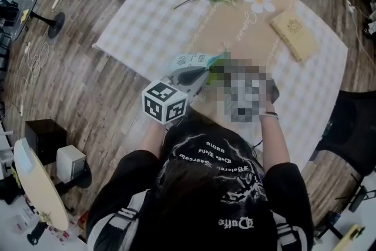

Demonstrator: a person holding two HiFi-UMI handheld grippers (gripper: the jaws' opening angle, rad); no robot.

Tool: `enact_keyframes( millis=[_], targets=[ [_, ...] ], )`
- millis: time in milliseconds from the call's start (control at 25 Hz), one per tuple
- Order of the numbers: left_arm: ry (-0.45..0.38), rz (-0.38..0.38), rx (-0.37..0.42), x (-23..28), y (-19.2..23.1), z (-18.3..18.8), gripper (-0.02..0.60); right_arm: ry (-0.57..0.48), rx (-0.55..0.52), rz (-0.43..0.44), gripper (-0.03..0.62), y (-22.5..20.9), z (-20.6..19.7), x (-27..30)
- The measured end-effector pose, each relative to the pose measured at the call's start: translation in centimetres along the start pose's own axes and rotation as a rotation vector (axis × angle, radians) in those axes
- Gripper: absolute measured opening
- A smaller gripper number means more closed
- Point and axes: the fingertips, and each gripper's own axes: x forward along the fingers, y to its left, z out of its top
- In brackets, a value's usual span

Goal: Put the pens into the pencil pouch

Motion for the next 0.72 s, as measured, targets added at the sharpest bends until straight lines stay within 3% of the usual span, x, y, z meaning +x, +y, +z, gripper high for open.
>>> enact_keyframes(
  millis=[360,720],
  targets=[
    [0.022,-0.005,0.039,0.6,0.0,-0.2,0.031,-0.022,0.023,0.023,0.069,0.6,1.8,0.8],
    [0.007,-0.019,0.015,0.5,0.5,-0.1,0.031,-0.031,0.004,0.045,0.069,1.1,2.1,1.6]
  ],
)
